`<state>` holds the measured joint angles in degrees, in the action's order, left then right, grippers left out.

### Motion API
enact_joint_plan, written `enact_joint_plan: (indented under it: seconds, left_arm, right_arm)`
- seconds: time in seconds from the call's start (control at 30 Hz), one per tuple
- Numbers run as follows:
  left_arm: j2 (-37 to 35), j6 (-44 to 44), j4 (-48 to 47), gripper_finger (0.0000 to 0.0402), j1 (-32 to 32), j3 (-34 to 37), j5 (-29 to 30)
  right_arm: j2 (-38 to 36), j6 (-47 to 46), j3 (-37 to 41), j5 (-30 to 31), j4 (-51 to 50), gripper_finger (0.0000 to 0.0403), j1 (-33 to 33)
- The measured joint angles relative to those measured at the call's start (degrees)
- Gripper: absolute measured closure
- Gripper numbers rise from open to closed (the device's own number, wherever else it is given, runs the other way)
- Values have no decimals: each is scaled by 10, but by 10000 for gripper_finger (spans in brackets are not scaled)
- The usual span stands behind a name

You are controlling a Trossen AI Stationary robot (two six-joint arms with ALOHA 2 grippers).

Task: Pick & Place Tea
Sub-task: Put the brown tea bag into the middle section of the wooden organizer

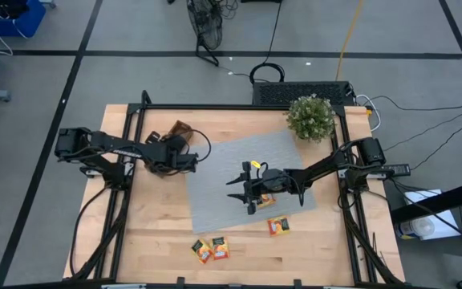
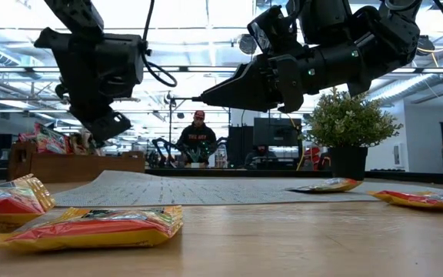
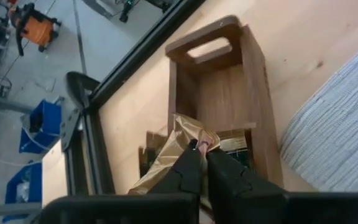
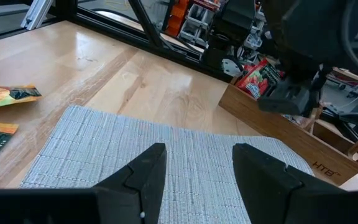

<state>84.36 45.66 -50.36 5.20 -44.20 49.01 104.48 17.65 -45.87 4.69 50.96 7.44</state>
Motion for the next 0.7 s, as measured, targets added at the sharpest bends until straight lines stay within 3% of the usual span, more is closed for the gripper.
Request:
enact_joint_plan:
  seconds: [0.3,0.7]
  left_arm:
    - [0,-41,9,338,1,3,-26]
    - [0,-30,-2,381,8,3,-24]
  right_arm:
    - [0,1,0,0,0,232,0]
    - [0,2,0,0,-1,232,0]
